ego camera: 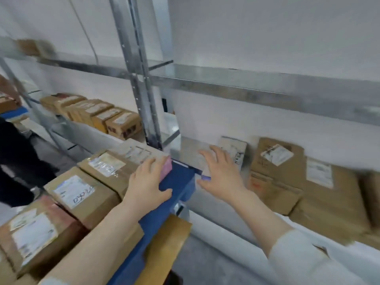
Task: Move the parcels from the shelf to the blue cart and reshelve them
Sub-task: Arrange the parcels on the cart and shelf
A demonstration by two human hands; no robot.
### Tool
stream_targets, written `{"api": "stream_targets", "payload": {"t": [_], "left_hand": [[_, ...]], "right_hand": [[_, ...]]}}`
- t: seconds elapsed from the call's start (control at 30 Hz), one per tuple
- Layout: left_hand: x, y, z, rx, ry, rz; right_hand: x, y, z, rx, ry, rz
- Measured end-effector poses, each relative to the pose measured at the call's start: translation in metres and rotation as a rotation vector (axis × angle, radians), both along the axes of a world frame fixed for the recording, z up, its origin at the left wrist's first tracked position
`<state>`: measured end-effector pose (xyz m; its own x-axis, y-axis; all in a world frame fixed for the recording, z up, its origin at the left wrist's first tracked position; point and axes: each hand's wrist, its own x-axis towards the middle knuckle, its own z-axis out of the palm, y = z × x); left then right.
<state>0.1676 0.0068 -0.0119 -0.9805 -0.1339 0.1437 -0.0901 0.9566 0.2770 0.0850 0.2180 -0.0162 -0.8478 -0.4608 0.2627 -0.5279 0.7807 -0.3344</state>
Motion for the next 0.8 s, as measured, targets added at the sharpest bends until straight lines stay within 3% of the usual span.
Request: {"api": "stream_targets", "payload": {"t": [0.17,0.33,0.63,0.8], "left_hand": [[-0.053,0.084,-0.017,-0.018,-0.066,-0.116],[-0.086,0.122,-0.042,-0.092,-0.120,-0.144],[-0.138,0.109,-0.093,0.032,-0.296,-0.103],[-0.154,0.105,-0.119,0.115,-0.283,-0.141]], "right_hand": [[-0.010,0.100,-0.014,0.025,-0.006,-0.172],[-0.018,0.140,-0.035,0.019,0.010,-0.169],[-0.036,0.084,-0.079,0.004,-0.012,-0.058],[-0.045,0.055,-0.109,0.040,-0.143,-0.167]]}}
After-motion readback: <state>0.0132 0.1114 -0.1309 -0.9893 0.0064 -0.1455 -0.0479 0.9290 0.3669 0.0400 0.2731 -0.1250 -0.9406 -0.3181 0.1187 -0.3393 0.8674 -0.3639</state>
